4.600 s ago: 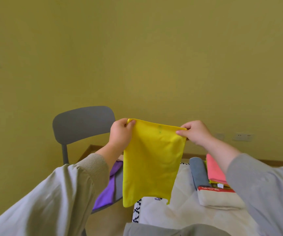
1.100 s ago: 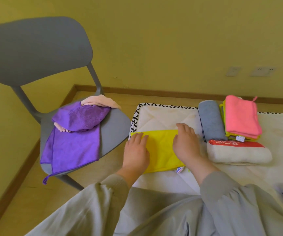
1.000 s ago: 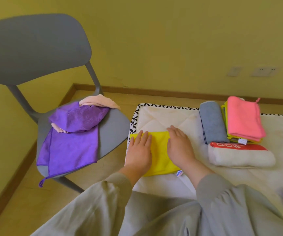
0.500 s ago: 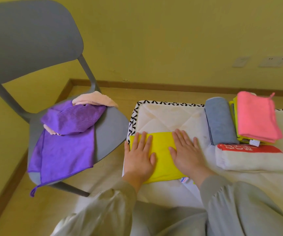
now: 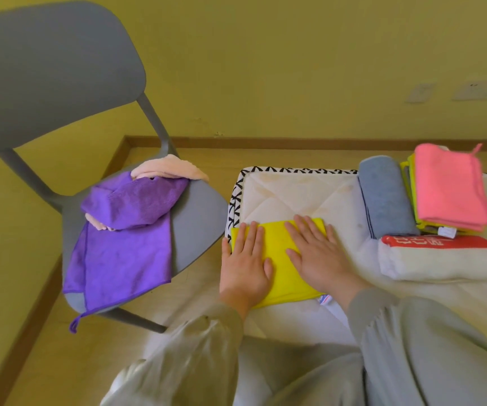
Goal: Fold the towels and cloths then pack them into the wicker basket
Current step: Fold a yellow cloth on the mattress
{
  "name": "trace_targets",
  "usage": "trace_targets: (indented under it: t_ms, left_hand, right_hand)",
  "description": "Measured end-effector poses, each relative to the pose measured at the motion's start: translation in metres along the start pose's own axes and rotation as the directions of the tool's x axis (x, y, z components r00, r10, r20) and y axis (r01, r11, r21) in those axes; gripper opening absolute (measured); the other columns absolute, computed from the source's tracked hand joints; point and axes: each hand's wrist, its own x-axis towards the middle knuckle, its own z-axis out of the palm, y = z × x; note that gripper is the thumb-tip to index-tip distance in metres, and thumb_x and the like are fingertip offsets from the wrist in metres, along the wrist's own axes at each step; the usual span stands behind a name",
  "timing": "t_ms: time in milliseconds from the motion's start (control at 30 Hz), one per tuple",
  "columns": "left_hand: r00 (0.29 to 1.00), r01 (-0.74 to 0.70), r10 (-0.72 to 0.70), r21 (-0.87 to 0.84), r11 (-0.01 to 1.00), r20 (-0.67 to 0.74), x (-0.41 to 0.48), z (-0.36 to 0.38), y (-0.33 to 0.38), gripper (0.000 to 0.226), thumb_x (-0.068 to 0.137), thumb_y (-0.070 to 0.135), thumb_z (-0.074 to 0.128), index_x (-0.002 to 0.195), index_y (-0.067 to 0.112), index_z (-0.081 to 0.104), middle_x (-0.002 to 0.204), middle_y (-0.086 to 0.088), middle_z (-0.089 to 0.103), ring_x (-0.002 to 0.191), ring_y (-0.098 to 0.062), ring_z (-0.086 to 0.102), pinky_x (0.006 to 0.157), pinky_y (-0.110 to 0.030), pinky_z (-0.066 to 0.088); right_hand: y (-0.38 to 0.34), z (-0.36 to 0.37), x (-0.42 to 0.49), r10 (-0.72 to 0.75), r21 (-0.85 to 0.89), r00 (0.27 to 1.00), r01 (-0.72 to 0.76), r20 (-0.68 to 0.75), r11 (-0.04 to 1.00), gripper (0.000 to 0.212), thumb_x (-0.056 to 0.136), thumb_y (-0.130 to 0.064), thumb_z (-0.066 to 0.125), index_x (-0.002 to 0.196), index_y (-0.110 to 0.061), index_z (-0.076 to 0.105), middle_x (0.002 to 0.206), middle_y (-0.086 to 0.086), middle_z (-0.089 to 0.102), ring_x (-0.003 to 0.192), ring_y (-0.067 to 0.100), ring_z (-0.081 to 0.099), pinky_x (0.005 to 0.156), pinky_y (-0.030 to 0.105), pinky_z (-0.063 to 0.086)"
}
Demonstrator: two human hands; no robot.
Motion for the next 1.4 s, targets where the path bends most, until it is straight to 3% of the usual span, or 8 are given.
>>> trace_targets:
  t_ms: [267, 400, 467, 533, 667, 967, 1267, 1400]
  left_hand:
    - [1.0, 0.026, -0.026, -0.029, 0.999, -0.001, -0.01, -0.002, -0.003, 0.08, 0.08, 0.054, -0.007, 0.152, 0.021, -0.003, 0.159, 0.002, -0.014, 0.139, -0.013, -0.028, 0.114, -0.046, -0.013]
    - [1.0, -0.029, 0.028, -0.073, 0.997, -0.014, -0.018, -0.009, -0.011, 0.08, 0.081, 0.054, 0.004, 0.152, 0.02, 0.018, 0.161, -0.005, 0.0, 0.146, -0.019, -0.013, 0.116, -0.048, -0.005]
    - [0.986, -0.131, 0.118, -0.111, 0.985, -0.116, -0.028, -0.013, -0.017, 0.068, 0.083, 0.049, 0.025, 0.138, 0.016, 0.047, 0.152, -0.013, 0.032, 0.144, -0.031, 0.019, 0.113, -0.055, 0.016]
    - [0.941, -0.281, 0.255, -0.093, 0.955, -0.222, -0.037, -0.011, -0.024, 0.049, 0.081, 0.045, 0.045, 0.112, 0.013, 0.064, 0.126, -0.014, 0.057, 0.124, -0.035, 0.048, 0.101, -0.051, 0.041]
    - [0.899, -0.42, 0.399, -0.093, 0.903, -0.18, -0.049, -0.013, -0.026, 0.044, 0.076, 0.052, 0.056, 0.098, 0.014, 0.064, 0.099, -0.005, 0.058, 0.092, -0.026, 0.054, 0.081, -0.036, 0.043]
    - [0.899, -0.426, 0.403, -0.133, 0.895, -0.172, -0.053, -0.02, -0.019, 0.023, 0.074, 0.034, 0.046, 0.069, 0.018, 0.063, 0.066, 0.003, 0.057, 0.06, -0.02, 0.057, 0.043, -0.023, 0.044]
    - [0.901, -0.422, 0.411, -0.063, 0.904, -0.135, -0.057, -0.027, -0.018, 0.016, 0.069, 0.026, 0.042, 0.059, 0.021, 0.053, 0.059, 0.007, 0.053, 0.053, -0.016, 0.052, 0.037, -0.018, 0.035]
    - [0.87, -0.491, 0.491, 0.012, 0.871, -0.047, -0.053, -0.028, -0.021, 0.019, 0.062, 0.014, 0.072, 0.061, 0.017, 0.053, 0.062, 0.001, 0.052, 0.053, -0.021, 0.054, 0.039, -0.02, 0.032]
  right_hand:
    - [0.016, -0.01, -0.005, 0.155, 0.011, 0.982, -0.157, 0.111, 0.987, 0.062, 0.099, -0.049, 0.016, 0.152, -0.024, -0.008, 0.158, -0.007, -0.015, 0.146, 0.015, -0.013, 0.118, 0.046, -0.003]
    - [0.005, -0.032, -0.004, 0.157, 0.01, 0.986, -0.158, 0.06, 0.987, 0.065, 0.098, -0.045, 0.033, 0.152, -0.019, 0.006, 0.159, 0.004, -0.012, 0.146, 0.022, -0.013, 0.117, 0.044, -0.004]
    - [0.0, -0.05, -0.007, 0.119, 0.077, 0.992, -0.116, -0.037, 0.99, 0.057, 0.094, -0.041, 0.049, 0.143, -0.017, 0.034, 0.156, 0.011, 0.015, 0.145, 0.026, 0.008, 0.115, 0.039, 0.01]
    - [-0.008, -0.063, -0.013, 0.075, 0.245, 0.995, -0.056, -0.069, 0.968, 0.033, 0.087, -0.033, 0.062, 0.114, -0.016, 0.059, 0.124, 0.006, 0.048, 0.122, 0.027, 0.041, 0.097, 0.033, 0.033]
    - [-0.026, -0.058, -0.032, -0.091, 0.282, 0.963, 0.016, 0.254, 0.959, 0.025, 0.075, -0.03, 0.075, 0.094, -0.019, 0.063, 0.1, 0.0, 0.052, 0.098, 0.02, 0.053, 0.082, 0.032, 0.044]
    - [-0.035, -0.046, -0.039, -0.195, 0.088, 0.939, 0.177, 0.285, 0.98, 0.021, 0.076, -0.026, 0.071, 0.09, -0.025, 0.055, 0.101, -0.001, 0.05, 0.098, 0.019, 0.046, 0.076, 0.031, 0.04]
    - [-0.04, -0.056, -0.043, -0.212, 0.055, 0.934, 0.205, 0.287, 0.977, 0.027, 0.079, -0.002, 0.053, 0.071, -0.026, 0.046, 0.081, -0.003, 0.05, 0.078, 0.019, 0.045, 0.053, 0.028, 0.03]
    - [-0.036, -0.057, -0.047, -0.19, -0.069, 0.896, 0.236, 0.402, 0.969, 0.028, 0.079, 0.005, 0.047, 0.083, -0.023, 0.048, 0.087, 0.001, 0.048, 0.081, 0.023, 0.044, 0.052, 0.029, 0.027]
